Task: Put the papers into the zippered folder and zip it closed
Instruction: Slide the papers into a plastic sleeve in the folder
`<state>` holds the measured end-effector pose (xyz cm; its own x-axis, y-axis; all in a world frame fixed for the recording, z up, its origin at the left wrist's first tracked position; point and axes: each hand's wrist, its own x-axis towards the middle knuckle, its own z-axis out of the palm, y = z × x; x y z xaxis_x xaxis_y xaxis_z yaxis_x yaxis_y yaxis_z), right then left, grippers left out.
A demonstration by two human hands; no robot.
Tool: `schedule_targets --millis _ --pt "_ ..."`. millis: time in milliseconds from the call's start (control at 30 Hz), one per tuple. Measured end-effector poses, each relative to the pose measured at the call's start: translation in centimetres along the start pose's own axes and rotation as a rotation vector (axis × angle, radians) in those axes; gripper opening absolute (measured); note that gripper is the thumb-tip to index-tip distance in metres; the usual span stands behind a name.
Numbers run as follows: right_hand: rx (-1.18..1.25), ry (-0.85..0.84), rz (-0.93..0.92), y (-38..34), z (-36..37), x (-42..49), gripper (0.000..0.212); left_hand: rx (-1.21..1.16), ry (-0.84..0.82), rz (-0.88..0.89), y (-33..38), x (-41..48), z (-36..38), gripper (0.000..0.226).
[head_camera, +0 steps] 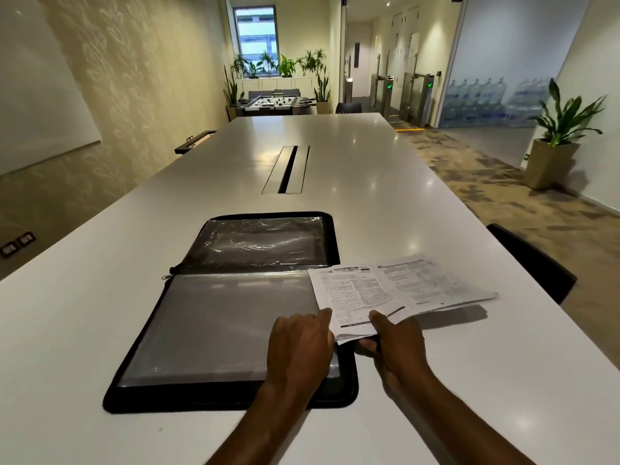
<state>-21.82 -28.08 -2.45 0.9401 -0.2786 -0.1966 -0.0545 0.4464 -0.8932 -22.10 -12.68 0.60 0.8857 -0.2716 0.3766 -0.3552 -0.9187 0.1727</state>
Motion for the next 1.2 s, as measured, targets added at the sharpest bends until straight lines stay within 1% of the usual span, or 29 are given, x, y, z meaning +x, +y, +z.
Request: schedule_targets --millis 67,133,233,267,333,400,533,633,800,900,1033,1200 --pt "0.011 0.007 -0.027 0.2 0.1 0.0 0.046 0.030 -0.055 0.000 0.2 -0.1 -0.4 0.012" --pt "0.009 0.025 -0.048 0.3 0.2 0.1 0.048 0.086 -0.106 -0.010 0.3 -0.2 -0.7 0.011" --pt "-0.003 0.040 -0.052 0.2 0.5 0.2 0.050 0.124 -0.105 0.010 0.0 -0.3 -0.6 0.004" --pt "-0.007 0.045 -0.049 0.1 0.6 0.3 0.050 0.128 -0.112 0.005 -0.1 -0.3 -0.5 0.008" --pt "-0.014 0.058 -0.044 0.1 0.7 0.3 0.050 0.122 -0.096 -0.001 -0.3 -0.2 -0.4 0.014" --pt "-0.049 0.071 -0.053 -0.1 0.8 0.1 0.050 0.102 -0.073 -0.006 -0.4 -0.2 -0.4 0.014" --pt "-0.197 0.119 -0.125 -0.5 1.2 -0.6 0.048 0.070 -0.011 0.035 -0.2 -0.7 0.1 0.010" --pt "-0.298 0.171 -0.175 -0.5 1.6 -0.9 0.048 0.031 -0.004 0.071 0.1 -1.3 0.0 0.007" --pt "-0.441 0.235 -0.196 -0.3 2.2 -1.2 0.049 0.016 -0.012 0.152 0.0 -1.7 -0.9 0.008" --pt "-0.486 0.259 -0.191 0.1 2.5 -1.1 0.048 0.040 -0.025 0.192 -0.2 -1.7 -1.0 0.012" --pt "-0.536 0.279 -0.179 0.2 3.1 -1.0 0.049 0.096 -0.020 0.262 0.4 -1.7 -1.0 0.024" --pt "-0.502 0.278 -0.144 1.2 3.7 -1.7 0.048 0.051 0.055 0.316 0.5 -2.0 0.3 0.023"
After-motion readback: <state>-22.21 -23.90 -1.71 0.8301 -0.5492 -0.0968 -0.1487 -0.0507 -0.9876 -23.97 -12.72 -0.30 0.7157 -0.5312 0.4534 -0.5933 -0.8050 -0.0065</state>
